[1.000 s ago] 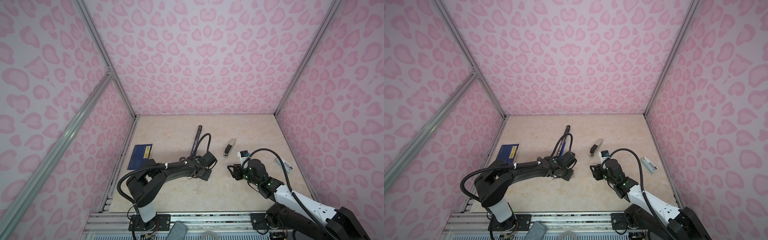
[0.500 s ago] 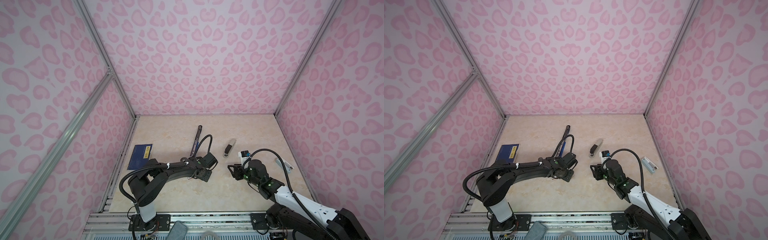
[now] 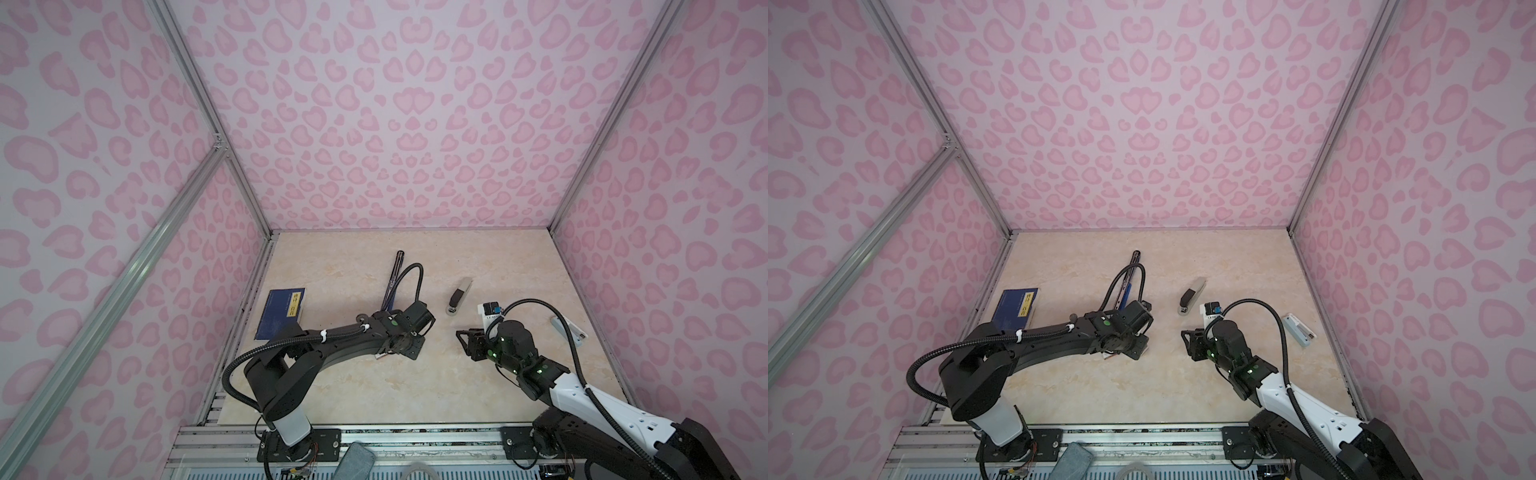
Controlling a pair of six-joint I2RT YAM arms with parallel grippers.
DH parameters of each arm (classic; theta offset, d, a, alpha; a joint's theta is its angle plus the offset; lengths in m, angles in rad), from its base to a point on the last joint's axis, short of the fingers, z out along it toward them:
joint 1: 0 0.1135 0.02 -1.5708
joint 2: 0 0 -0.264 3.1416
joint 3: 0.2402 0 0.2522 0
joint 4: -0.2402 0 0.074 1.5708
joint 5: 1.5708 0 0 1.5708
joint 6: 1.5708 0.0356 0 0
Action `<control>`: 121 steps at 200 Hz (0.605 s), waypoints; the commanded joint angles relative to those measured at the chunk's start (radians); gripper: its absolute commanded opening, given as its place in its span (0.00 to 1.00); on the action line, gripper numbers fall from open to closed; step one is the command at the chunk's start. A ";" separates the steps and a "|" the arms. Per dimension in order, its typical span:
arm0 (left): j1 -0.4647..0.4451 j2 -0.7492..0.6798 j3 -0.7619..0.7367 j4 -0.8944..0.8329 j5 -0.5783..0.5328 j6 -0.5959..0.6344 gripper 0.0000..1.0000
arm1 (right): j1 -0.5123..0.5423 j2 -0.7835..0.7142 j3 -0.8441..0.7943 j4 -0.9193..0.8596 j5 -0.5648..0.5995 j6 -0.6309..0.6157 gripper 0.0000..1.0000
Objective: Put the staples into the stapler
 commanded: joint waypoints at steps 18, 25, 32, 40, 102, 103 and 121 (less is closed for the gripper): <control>0.020 -0.061 0.023 0.012 0.103 0.003 0.03 | -0.049 0.007 0.024 0.043 -0.099 0.056 0.53; 0.029 -0.078 0.022 0.027 0.136 0.001 0.03 | -0.076 0.013 0.031 0.061 -0.143 0.080 0.53; 0.039 -0.095 0.024 0.044 0.168 -0.002 0.03 | -0.103 0.022 0.036 0.084 -0.187 0.104 0.54; 0.051 -0.113 0.021 0.063 0.206 -0.007 0.03 | -0.134 0.031 0.044 0.107 -0.238 0.131 0.55; 0.131 -0.241 -0.001 0.222 0.474 -0.060 0.03 | -0.273 0.094 0.111 0.314 -0.519 0.299 0.58; 0.132 -0.244 -0.002 0.225 0.478 -0.062 0.03 | -0.275 0.097 0.111 0.322 -0.526 0.304 0.58; 0.157 -0.280 -0.029 0.308 0.576 -0.094 0.03 | -0.291 0.140 0.116 0.481 -0.632 0.398 0.57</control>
